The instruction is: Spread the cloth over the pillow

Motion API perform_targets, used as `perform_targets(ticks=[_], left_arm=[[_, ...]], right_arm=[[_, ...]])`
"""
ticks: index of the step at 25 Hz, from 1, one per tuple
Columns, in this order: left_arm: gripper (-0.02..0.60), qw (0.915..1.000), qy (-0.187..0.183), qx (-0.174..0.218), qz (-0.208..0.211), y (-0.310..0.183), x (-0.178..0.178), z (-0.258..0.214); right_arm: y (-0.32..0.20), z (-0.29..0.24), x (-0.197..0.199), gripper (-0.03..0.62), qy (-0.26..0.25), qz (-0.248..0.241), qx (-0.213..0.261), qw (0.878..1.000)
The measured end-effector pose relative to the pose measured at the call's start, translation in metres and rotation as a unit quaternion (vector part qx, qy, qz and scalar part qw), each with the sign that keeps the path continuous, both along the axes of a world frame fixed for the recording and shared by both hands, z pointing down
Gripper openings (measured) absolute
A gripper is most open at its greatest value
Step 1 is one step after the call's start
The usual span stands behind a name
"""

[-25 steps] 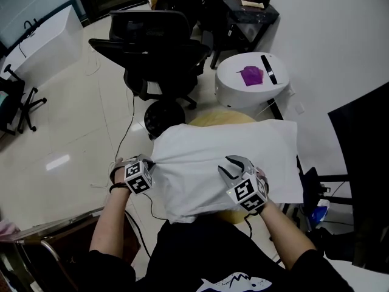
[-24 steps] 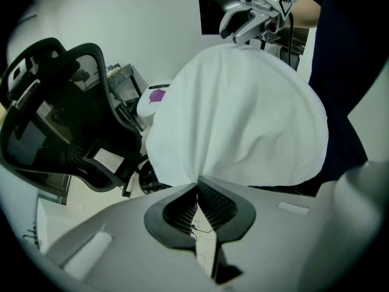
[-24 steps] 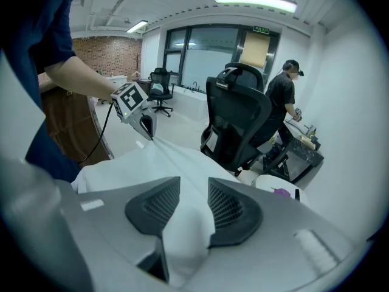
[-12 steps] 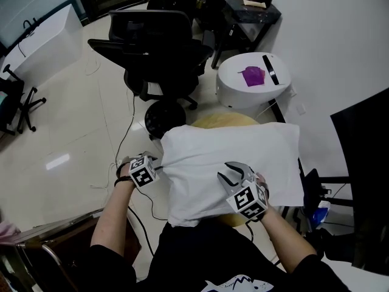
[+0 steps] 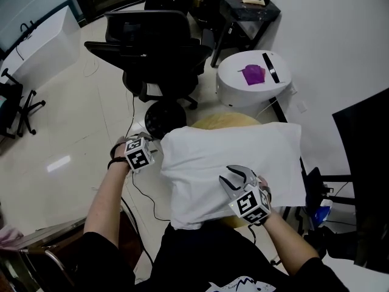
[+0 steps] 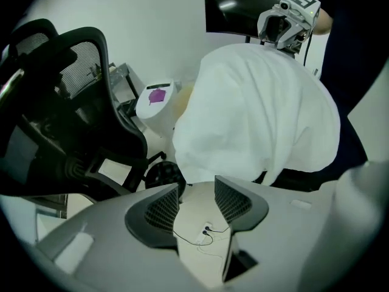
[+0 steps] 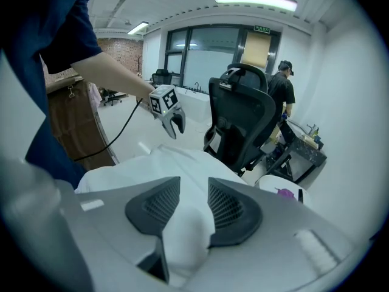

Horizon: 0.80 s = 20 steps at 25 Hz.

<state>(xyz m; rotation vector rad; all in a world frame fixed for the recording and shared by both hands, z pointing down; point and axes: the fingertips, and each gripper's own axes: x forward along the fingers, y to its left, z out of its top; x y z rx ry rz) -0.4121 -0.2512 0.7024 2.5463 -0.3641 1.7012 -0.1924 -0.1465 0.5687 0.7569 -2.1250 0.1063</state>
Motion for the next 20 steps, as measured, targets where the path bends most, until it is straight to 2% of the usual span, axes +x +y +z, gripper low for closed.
perform_targets(ticks=[4, 8, 12, 15, 19, 20], left_arm=[[0.184, 0.9995, 0.016, -0.007, 0.027, -0.019, 0.027, 0.020], [0.246, 0.9965, 0.007, -0.053, 0.064, -0.024, 0.031, 0.047], [0.327, 0.9897, -0.017, -0.102, 0.099, -0.024, 0.017, 0.078], [0.370, 0.9852, -0.003, -0.126, 0.116, -0.025, 0.025, 0.084], [0.365, 0.9763, -0.001, -0.153, 0.152, -0.018, 0.039, 0.094], [0.327, 0.9743, -0.005, -0.158, 0.160, -0.016, 0.040, 0.096]], right_arm=[[0.006, -0.001, -0.008, 0.155, -0.004, -0.009, -0.005, 1.000], [0.017, -0.007, -0.024, 0.155, -0.011, -0.032, -0.008, 0.999], [0.032, -0.008, -0.041, 0.155, -0.016, -0.055, -0.014, 0.998], [0.040, -0.001, -0.047, 0.155, -0.015, -0.067, -0.018, 0.997], [0.049, 0.000, -0.061, 0.155, -0.031, -0.083, -0.028, 0.996], [0.051, -0.002, -0.067, 0.155, -0.035, -0.092, -0.028, 0.995]])
